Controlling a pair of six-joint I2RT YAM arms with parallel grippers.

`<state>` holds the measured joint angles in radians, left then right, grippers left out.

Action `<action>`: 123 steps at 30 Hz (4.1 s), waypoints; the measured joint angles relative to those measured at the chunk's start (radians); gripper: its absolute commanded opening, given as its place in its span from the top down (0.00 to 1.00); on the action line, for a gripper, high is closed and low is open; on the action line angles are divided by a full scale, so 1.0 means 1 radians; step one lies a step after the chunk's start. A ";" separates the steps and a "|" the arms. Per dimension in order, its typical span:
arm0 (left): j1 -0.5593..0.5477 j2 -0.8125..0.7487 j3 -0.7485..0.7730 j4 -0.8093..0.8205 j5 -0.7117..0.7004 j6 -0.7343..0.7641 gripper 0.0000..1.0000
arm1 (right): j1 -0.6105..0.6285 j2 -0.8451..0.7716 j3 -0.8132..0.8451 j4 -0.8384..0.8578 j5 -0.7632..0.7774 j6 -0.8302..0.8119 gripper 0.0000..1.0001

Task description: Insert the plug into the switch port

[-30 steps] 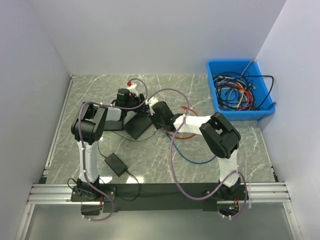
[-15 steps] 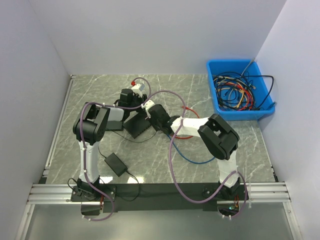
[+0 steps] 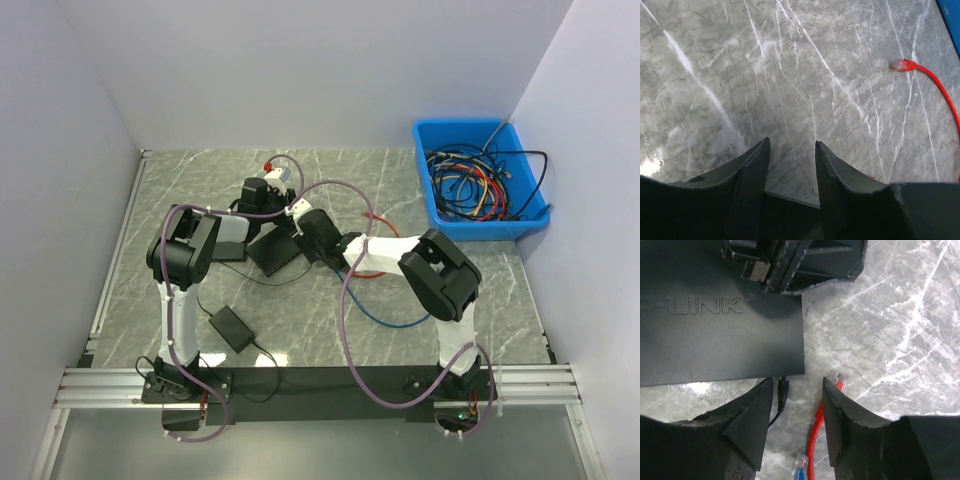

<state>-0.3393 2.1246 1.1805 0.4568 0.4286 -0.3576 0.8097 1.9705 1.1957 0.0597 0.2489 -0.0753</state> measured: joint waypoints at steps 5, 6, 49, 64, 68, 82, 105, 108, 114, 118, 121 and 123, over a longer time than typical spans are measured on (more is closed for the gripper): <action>0.000 0.000 0.000 0.000 0.000 -0.003 0.52 | 0.002 -0.071 -0.057 -0.001 -0.008 0.033 0.46; -0.001 0.000 0.000 0.000 0.001 -0.003 0.52 | 0.002 -0.090 -0.069 -0.003 -0.011 0.038 0.46; -0.001 0.006 0.012 -0.014 0.004 -0.003 0.55 | 0.001 -0.037 -0.064 -0.038 -0.073 0.216 0.82; -0.001 0.007 0.014 -0.019 0.001 -0.004 0.56 | -0.001 -0.087 -0.121 -0.034 -0.047 0.208 1.00; -0.002 0.005 0.015 -0.023 -0.008 -0.020 0.53 | 0.000 -0.135 -0.156 -0.037 -0.045 0.212 0.92; -0.014 -0.222 -0.163 -0.158 -0.233 -0.132 0.18 | 0.000 -0.190 -0.188 -0.052 -0.006 0.315 0.53; 0.026 -0.610 -0.249 -0.360 -0.510 -0.189 0.14 | 0.199 -0.076 0.094 -0.213 0.034 0.715 0.53; 0.026 -0.620 -0.267 -0.375 -0.513 -0.189 0.15 | 0.199 -0.022 0.139 -0.270 0.082 0.753 0.53; 0.026 -0.632 -0.282 -0.371 -0.512 -0.189 0.15 | 0.205 0.015 0.147 -0.378 0.155 0.795 0.54; 0.026 -0.633 -0.292 -0.366 -0.512 -0.189 0.16 | 0.209 0.024 0.161 -0.411 0.172 0.804 0.54; 0.026 -0.633 -0.295 -0.365 -0.509 -0.189 0.16 | 0.211 0.031 0.169 -0.412 0.177 0.807 0.55; 0.026 -0.633 -0.296 -0.363 -0.505 -0.189 0.16 | 0.211 0.032 0.172 -0.413 0.177 0.807 0.55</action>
<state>-0.3134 1.4914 0.8848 0.0940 -0.0761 -0.5468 1.0206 2.0026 1.3674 -0.3531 0.4263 0.7319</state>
